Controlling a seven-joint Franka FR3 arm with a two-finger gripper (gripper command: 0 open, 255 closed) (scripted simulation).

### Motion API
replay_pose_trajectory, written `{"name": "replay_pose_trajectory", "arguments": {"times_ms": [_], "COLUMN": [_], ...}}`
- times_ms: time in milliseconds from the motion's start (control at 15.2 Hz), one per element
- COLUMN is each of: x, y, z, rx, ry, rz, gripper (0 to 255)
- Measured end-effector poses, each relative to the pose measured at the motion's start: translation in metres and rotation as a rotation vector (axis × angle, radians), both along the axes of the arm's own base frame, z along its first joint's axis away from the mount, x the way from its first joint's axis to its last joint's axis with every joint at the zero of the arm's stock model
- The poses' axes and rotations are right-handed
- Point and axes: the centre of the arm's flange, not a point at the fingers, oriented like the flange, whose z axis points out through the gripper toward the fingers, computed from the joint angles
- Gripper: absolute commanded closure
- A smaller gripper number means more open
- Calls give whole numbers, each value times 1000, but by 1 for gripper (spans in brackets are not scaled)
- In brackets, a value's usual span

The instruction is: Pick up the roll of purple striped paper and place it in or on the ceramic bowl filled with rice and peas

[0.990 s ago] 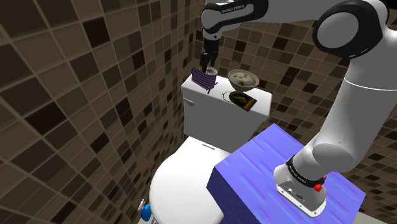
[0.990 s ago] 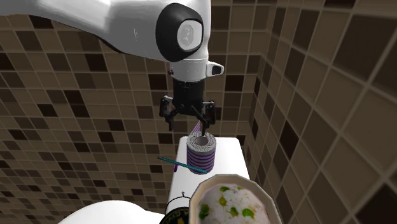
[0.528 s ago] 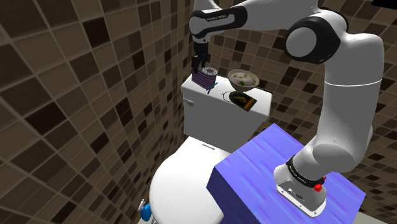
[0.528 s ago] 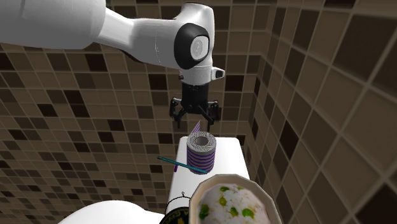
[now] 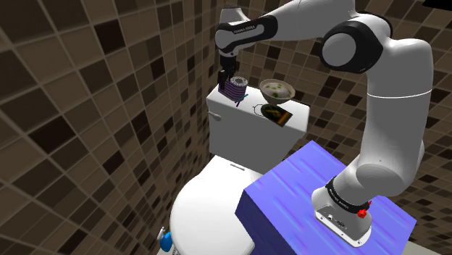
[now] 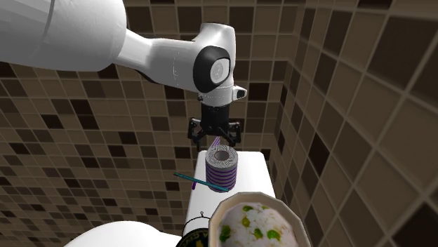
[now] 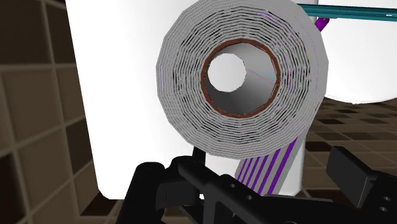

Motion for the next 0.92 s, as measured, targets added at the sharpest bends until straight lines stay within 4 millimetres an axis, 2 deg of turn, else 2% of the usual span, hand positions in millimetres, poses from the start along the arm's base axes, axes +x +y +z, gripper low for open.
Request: {"name": "replay_pose_trajectory", "arguments": {"times_ms": [264, 330, 924], "x": [0, 0, 0], "y": [0, 0, 0], "z": [-1, -1, -1], "rx": [0, 0, 0], "ry": [0, 0, 0], "rz": [0, 0, 0], "gripper": [0, 255, 255]}}
